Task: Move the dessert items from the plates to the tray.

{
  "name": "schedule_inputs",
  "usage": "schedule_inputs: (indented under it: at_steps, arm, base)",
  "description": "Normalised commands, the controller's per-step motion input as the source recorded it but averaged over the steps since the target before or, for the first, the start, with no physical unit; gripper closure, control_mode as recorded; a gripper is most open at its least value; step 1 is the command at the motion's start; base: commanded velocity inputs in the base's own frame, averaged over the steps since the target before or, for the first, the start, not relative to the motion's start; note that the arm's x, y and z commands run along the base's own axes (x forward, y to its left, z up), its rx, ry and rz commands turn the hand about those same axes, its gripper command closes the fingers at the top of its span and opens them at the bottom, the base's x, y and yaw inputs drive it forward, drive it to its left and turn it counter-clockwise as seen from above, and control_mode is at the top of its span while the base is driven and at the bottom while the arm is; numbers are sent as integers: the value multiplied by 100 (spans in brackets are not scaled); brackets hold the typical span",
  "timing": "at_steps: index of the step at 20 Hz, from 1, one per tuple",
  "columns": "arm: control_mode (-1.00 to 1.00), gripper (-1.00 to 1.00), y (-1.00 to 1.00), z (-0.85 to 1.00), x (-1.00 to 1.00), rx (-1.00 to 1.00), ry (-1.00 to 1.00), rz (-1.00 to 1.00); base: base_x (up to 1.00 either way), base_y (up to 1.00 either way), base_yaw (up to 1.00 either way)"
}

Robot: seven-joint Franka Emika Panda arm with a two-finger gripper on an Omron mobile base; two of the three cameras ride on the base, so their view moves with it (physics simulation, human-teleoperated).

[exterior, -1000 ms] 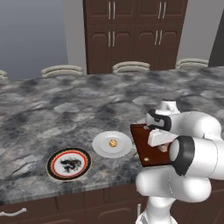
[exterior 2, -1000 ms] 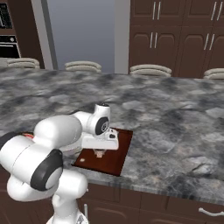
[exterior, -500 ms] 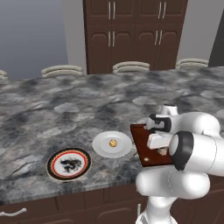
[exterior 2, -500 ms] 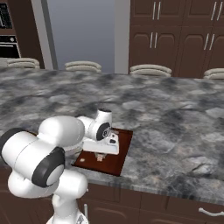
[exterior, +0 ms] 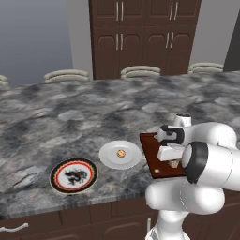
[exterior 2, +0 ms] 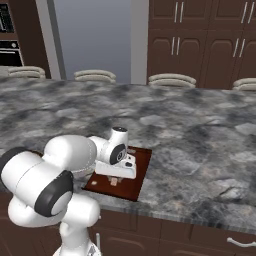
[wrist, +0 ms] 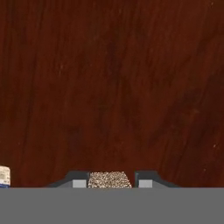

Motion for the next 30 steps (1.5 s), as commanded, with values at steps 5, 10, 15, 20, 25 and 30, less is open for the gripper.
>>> schedule_inputs:
  at_steps: [5, 10, 15, 20, 25, 30]
  arm:
    - [-100, -100, 0, 5, 0, 0, 0, 0]
    - [-100, -100, 1, 49, 0, 0, 0, -5]
    - [-100, -100, 31, 46, 0, 0, -1, -7]
    - [-100, -100, 72, 34, 3, -1, 0, -1]
    - [-100, -100, 55, 12, 11, -1, 0, 0]
    - [-100, -100, 53, 0, 25, -1, 0, 0]
  base:
    - [0, 0, 0]
    - [0, 0, 0]
    - [0, 0, 0]
    - [0, 0, 0]
    - [0, 0, 0]
    - [0, 0, 0]
